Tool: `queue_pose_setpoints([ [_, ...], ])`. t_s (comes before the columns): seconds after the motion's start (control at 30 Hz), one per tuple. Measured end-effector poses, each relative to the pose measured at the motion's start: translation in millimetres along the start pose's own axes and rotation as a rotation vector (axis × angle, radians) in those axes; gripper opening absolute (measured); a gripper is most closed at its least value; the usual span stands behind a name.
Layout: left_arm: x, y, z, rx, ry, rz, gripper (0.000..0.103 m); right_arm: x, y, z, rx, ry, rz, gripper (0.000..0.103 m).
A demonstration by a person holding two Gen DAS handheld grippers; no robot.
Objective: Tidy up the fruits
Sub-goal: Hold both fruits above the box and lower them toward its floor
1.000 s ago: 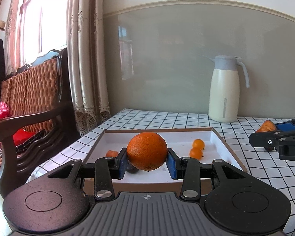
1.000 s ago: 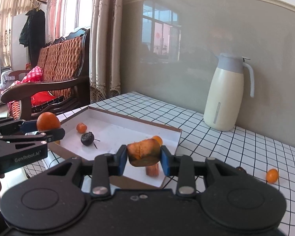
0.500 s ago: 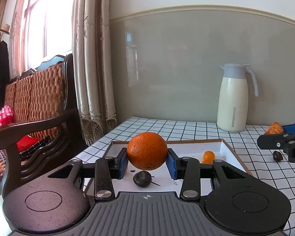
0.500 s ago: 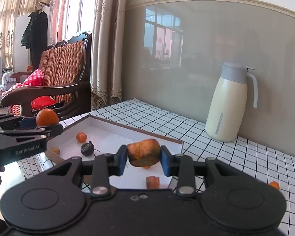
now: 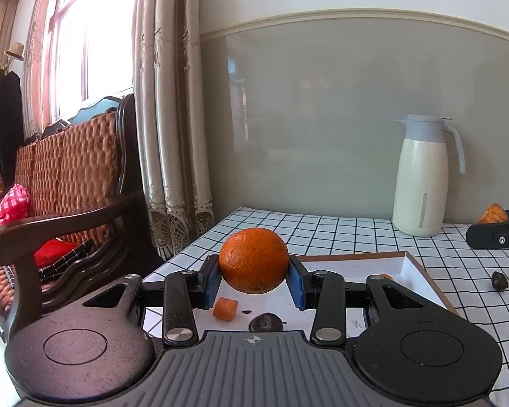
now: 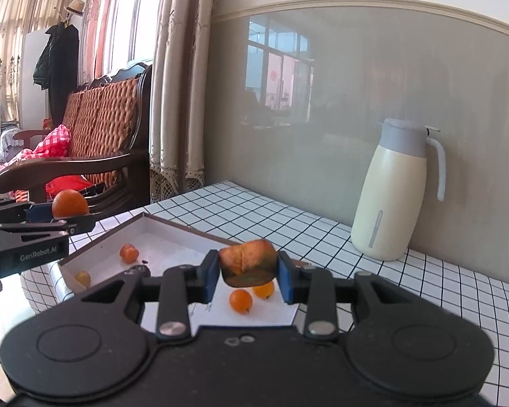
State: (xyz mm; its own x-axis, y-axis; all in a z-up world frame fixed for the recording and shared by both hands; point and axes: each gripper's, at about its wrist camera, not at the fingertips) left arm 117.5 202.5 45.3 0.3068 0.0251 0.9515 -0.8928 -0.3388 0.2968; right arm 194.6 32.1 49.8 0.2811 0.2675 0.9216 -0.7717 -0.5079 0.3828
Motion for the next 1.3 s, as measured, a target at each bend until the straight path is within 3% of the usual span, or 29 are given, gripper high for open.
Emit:
queue_pose_setpoints([
  [0.5,-2.0,-27.3,-9.0,0.012,0.01,-0.025,0.041,9.9,-20.3,2.8,0.0,-0.004,0.005,0.027],
  [1.3,2.7,-103.0,-21.2,0.017,0.03,-0.115,0.041,13.1,-94.6,18.4,0.008,-0.045,-0.084,0.027],
])
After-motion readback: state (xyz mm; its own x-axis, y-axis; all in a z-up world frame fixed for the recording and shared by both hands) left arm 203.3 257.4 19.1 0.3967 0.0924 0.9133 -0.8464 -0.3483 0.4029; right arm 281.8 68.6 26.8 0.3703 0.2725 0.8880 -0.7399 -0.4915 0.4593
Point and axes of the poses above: each gripper's, at about its wrist camera, not at the fingertips, and y roughly against the way its jaws point, z to its right, x to its top, and after that the axes turned 2 degrees about -x, right-handed
